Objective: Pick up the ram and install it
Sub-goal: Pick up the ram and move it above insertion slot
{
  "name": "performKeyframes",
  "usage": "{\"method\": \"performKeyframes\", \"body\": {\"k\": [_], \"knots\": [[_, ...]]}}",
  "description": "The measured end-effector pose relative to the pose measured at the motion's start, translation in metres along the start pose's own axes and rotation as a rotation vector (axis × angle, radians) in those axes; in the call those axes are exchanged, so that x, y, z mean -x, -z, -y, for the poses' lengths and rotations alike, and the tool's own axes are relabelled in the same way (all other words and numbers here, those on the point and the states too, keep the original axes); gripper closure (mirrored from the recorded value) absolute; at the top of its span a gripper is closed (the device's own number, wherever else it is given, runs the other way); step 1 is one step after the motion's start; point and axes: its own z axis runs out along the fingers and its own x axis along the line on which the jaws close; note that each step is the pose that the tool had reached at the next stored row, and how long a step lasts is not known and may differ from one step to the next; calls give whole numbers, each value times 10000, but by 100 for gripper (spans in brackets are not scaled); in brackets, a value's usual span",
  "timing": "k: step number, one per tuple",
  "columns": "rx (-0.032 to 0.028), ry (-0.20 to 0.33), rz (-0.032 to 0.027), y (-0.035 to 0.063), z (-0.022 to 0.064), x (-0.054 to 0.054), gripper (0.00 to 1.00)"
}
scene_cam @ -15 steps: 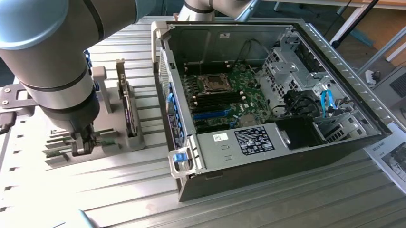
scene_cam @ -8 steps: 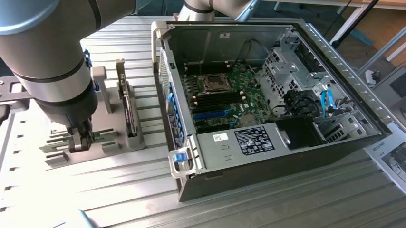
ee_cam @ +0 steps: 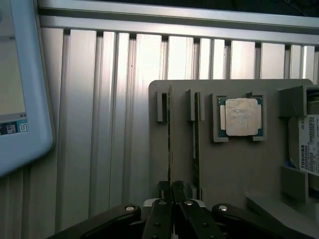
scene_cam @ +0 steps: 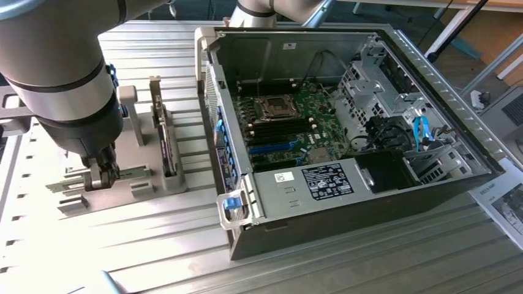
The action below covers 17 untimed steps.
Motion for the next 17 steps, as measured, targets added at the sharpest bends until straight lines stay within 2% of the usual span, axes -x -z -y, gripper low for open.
{"method": "performKeyframes", "body": {"k": [4, 7, 17], "knots": [[0, 1, 0, 102, -1, 5, 88], [0, 0, 0, 234, -3, 11, 88], [-1, 0, 0, 546, -1, 26, 88]]}}
